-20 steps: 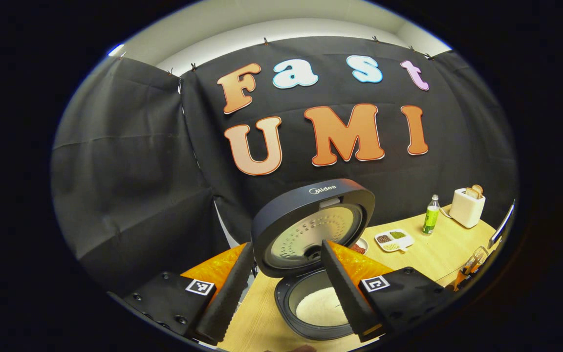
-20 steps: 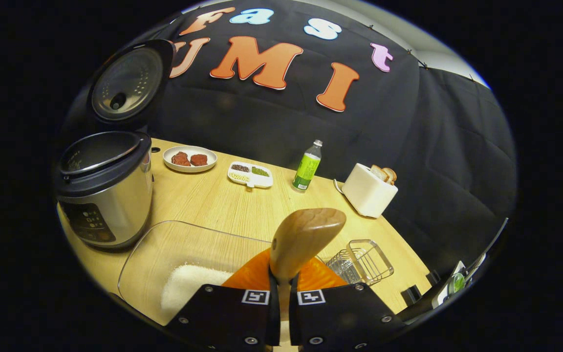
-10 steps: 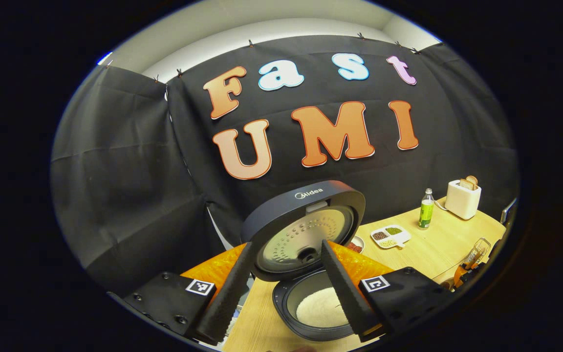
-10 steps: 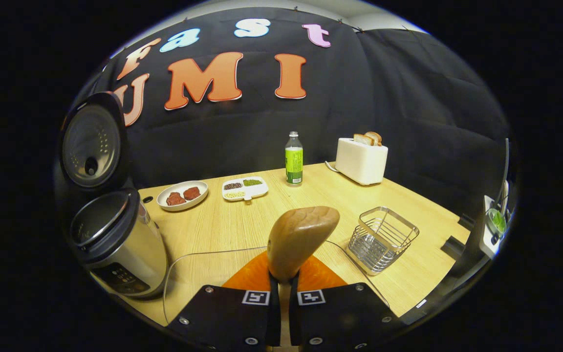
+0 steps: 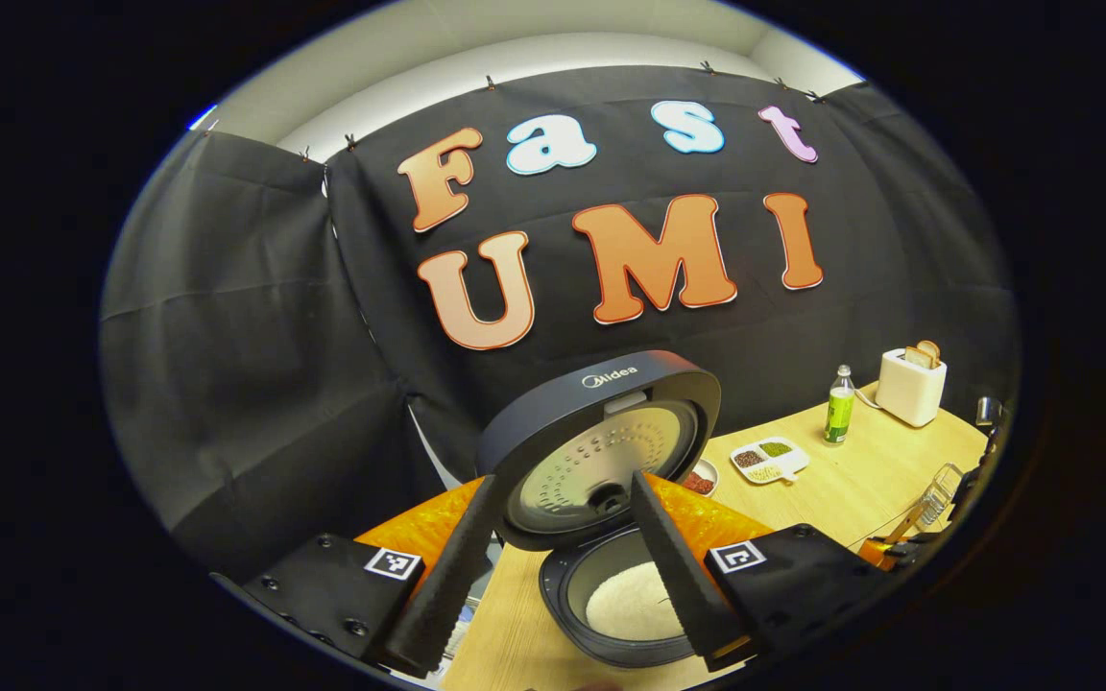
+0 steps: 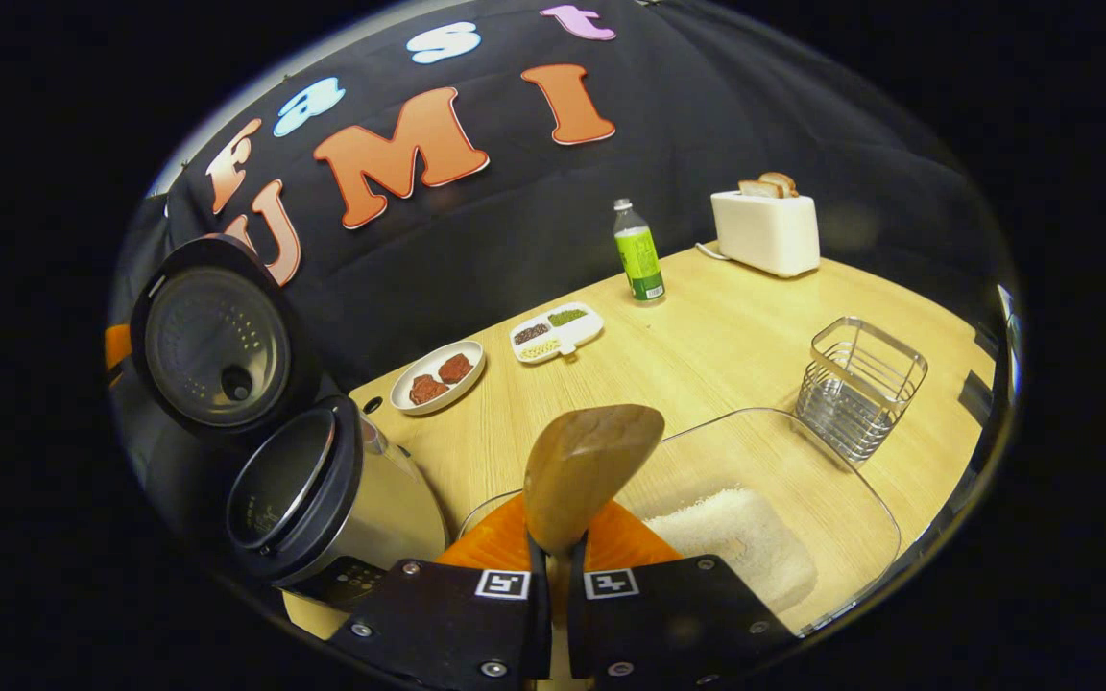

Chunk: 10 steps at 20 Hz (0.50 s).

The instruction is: Close the left gripper, press the button to open the rice cooker; take a wooden spoon from the chopstick holder with the right hand, scoop a spoonful of rice and pour it into the rice cooker, then put the wooden spoon back into the chopstick holder.

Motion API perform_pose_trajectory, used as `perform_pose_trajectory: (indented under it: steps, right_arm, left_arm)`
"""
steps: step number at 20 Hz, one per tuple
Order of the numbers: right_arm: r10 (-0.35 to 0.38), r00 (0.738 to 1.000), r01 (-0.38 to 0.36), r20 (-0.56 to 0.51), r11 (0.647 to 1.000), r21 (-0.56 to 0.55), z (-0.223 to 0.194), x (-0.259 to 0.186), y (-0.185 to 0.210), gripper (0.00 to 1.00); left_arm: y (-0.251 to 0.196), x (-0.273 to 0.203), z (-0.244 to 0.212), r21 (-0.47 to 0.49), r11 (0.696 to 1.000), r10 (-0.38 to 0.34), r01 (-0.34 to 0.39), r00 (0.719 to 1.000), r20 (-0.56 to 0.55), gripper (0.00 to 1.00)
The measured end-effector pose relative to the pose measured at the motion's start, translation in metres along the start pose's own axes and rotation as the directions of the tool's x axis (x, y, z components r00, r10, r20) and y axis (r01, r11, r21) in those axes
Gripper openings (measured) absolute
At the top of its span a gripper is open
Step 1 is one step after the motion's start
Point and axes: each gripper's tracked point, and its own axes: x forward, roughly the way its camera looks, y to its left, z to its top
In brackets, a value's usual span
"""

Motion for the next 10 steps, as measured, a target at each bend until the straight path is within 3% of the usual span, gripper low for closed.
perform_pose_trajectory:
  steps: [4, 10]
  right_arm:
    - [0.056, 0.994, -0.034, -0.091, 0.974, 0.224, -0.005, 0.007, -0.014, 0.07]
    - [0.195, 0.973, -0.122, -0.124, 0.89, 0.44, 0.007, 0.005, -0.013, 0.06]
  left_arm:
    - [0.003, -0.002, -0.001, -0.002, 1.0, 0.007, -0.007, 1.0, -0.003, 0.94]
    - [-0.007, 0.0, 0.003, -0.013, 1.0, -0.009, 0.009, 1.0, 0.0, 0.94]
